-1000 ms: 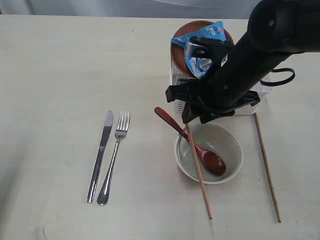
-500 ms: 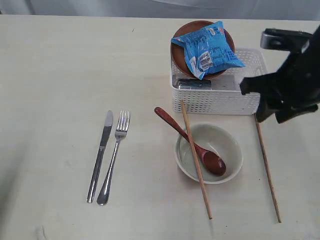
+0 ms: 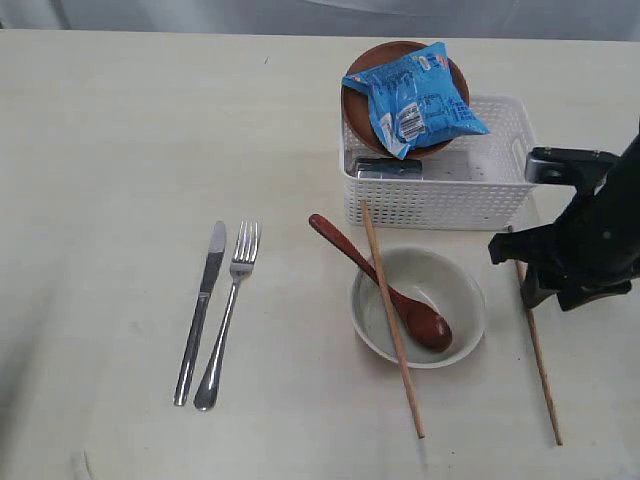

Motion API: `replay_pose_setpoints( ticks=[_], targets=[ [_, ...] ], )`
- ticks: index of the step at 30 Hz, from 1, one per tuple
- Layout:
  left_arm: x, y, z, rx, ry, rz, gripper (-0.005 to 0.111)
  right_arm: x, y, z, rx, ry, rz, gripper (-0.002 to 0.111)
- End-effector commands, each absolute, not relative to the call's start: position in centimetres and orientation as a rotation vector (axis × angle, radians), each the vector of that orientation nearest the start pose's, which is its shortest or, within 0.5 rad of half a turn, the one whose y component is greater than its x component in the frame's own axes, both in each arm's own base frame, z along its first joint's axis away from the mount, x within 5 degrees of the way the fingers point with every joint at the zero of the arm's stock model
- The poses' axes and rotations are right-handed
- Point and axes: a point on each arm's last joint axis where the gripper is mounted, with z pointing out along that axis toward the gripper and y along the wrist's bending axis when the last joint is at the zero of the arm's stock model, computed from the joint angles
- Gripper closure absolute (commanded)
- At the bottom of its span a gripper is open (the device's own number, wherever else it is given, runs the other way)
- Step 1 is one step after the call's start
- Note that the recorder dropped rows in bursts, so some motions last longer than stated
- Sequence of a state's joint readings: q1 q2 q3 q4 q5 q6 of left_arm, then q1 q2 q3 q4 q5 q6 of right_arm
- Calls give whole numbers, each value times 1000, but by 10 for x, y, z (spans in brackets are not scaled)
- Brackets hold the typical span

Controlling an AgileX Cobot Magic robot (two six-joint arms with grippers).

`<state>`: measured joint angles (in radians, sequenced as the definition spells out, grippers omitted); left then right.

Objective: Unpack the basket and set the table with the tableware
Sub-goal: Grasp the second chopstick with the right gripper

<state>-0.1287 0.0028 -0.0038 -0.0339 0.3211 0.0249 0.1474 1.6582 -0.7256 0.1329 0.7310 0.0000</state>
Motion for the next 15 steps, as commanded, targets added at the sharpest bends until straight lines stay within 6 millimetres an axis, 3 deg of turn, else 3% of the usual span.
replay_pose_setpoints(
  ticks=[1,10,15],
  targets=[
    [53,-8,184,121,1800,-98,107,245,43,125,-77,3158,128,69],
    [53,-8,184,121,1800,-98,107,249,43,119,-123,3141,123,70],
    [53,-8,184,121,1800,-98,107,248,48,119,-251,3131,126,88]
  ],
)
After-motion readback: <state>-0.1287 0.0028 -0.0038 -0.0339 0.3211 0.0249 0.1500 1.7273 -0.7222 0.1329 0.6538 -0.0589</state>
